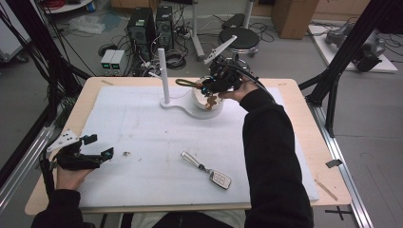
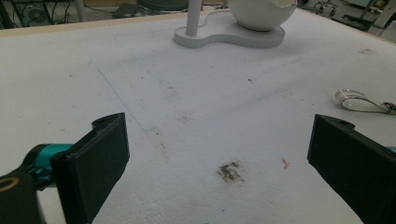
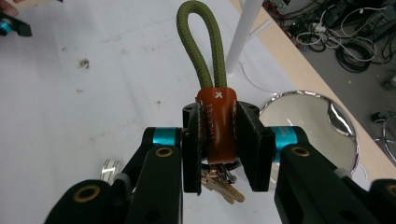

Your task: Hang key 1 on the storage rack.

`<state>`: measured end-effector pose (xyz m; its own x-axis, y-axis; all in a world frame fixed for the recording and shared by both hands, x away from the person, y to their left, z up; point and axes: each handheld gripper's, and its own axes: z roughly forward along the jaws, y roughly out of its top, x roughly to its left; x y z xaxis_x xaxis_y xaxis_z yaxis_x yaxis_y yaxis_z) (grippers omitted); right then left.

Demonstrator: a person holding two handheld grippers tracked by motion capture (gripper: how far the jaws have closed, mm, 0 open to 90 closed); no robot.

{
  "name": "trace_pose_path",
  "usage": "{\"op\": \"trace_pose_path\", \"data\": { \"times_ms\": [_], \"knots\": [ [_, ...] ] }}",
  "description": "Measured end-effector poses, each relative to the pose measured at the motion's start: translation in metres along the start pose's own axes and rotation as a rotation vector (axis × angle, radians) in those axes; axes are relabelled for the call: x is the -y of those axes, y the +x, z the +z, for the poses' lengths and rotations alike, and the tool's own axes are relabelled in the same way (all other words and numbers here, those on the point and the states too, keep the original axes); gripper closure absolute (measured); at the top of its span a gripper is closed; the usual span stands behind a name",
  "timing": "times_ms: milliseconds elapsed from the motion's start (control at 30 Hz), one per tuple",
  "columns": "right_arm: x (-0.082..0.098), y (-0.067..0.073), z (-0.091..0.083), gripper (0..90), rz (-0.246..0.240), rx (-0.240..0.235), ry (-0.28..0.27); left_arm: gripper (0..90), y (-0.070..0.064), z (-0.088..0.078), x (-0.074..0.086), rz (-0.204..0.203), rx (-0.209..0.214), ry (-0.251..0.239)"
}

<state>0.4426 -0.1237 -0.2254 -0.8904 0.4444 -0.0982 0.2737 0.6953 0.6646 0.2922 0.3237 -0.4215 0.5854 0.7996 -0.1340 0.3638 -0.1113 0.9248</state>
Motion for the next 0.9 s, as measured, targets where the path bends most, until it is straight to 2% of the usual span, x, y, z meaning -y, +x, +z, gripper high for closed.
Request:
{"op": "trace_pose_path", "data": {
  "times_ms": [433,567,733,833,900],
  "knots": [
    [-0.031,-0.004,0.016,72.2,-0.016,-0.018,0.011,6.0,0.001,0.002,0.0,-0.001,0.012,0.006],
    [-0.044,-0.006,0.018,72.2,-0.032,-0.013,-0.004,6.0,0.001,0.002,0.0,-0.005,0.017,0.004],
    [-0.062,-0.002,0.024,72.2,-0.065,-0.003,0.006,6.0,0.001,0.002,0.0,-0.007,0.017,0.001],
    [-0.071,0.0,0.029,72.2,-0.071,-0.005,0.011,6.0,0.002,0.002,0.0,-0.008,0.018,-0.002],
    [-0.076,0.0,0.033,72.2,-0.074,0.01,0.024,6.0,0.002,0.002,0.0,-0.007,0.021,-0.001]
  ]
}}
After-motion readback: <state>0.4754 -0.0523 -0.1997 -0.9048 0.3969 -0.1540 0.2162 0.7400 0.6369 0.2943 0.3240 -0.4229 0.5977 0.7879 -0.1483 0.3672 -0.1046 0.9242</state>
